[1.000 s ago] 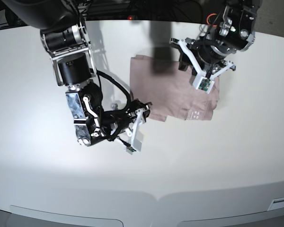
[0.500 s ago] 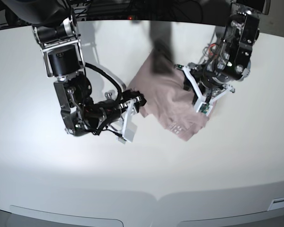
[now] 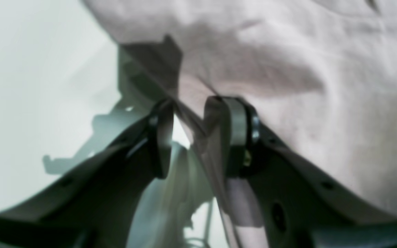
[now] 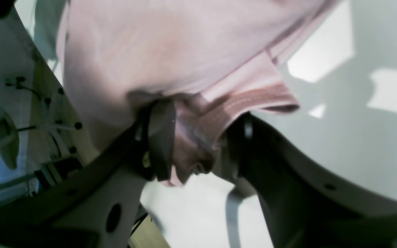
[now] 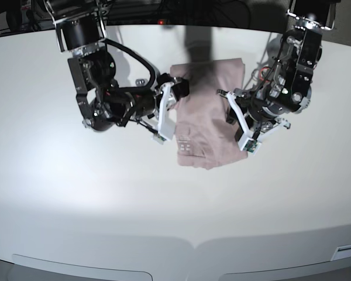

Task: Fold the T-shirt properly
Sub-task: 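Release the bundle and lift both grippers away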

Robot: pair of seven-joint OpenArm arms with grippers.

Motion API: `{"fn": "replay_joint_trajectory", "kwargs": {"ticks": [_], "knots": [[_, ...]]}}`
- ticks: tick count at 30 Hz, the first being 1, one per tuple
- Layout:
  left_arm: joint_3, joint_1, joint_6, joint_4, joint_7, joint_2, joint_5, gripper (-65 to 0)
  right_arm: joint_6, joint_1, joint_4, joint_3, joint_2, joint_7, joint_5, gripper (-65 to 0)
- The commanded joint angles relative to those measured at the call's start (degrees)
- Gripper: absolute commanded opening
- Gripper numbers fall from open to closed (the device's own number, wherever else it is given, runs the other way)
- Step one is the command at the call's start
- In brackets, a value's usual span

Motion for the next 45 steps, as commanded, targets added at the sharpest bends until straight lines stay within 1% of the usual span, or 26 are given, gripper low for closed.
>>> {"fn": "replay_joint_trajectory", "kwargs": {"ticks": [1,4,9,13,15,20,23,26,28,33,36,39,41,43,45], "knots": [[-0.1,-1.0,-0.3,0.9,-0.9,-0.2,-0.4,-42.9,0.3,-0.1,1.8,-0.1,0.0,-1.2,-0.5,-39.5],[-0.1,-1.0,-0.2,0.9,-0.9,-0.2,-0.4,-42.9,0.3,-1.5,4.4,-0.1,0.0,-1.2,0.8,-39.5],[-0.1,-1.0,-0.2,0.9,-1.0,-0.2,-0.3,-42.9,0.3,-1.3,4.9,0.2,0.1,-1.2,0.5,-39.5],[-0.1,-2.5,-0.2,0.9,-1.6,-0.2,1.3,-42.9,0.3,-1.2,5.2,0.4,0.2,2.6,0.0,-39.5],[-0.1,-3.9,-0.2,0.9,-0.9,-0.2,1.3,-42.9,0.3,-1.2,6.3,0.5,0.2,4.7,-1.9,-39.5],[-0.1,-7.6,-0.2,0.9,3.7,-0.2,1.2,-42.9,0.3,-1.3,11.6,0.5,0.2,7.6,-6.4,-39.5],[-0.2,-8.6,0.1,1.0,4.1,-0.2,1.3,-42.9,0.3,-1.3,16.3,0.7,0.2,10.1,-9.9,-39.5],[-0.2,-8.6,4.2,1.6,1.9,-0.4,1.3,-42.9,0.3,-1.3,21.2,2.3,0.2,13.5,-12.2,-39.5],[-0.2,-8.6,6.3,1.9,0.1,-1.3,1.3,-42.9,0.3,-1.3,24.4,4.6,0.2,15.5,-12.9,-39.5],[-0.2,-8.5,10.5,4.3,0.3,-6.2,1.3,-42.9,0.3,-1.3,30.8,13.6,0.2,15.9,-12.1,-39.5],[-0.2,-7.8,13.5,8.0,2.7,-9.8,1.3,-42.9,0.3,-1.8,32.3,20.2,0.2,12.4,-6.5,-39.5],[-0.2,-4.7,14.0,13.6,3.3,-13.5,1.4,-42.9,0.3,-4.0,33.1,26.6,0.2,7.7,-0.3,-39.5],[-0.2,-1.5,14.0,17.7,4.3,-16.0,3.3,-42.9,0.3,-6.4,33.2,30.4,1.2,5.5,2.4,-39.5],[-0.2,2.1,14.4,21.5,4.8,-19.0,4.8,-42.9,0.3,-9.5,33.2,34.0,3.1,4.7,4.0,-39.5],[-0.2,5.9,15.9,24.6,4.8,-21.7,6.4,-42.9,0.3,-13.0,33.2,37.4,5.2,4.6,4.0,-39.5]]}}
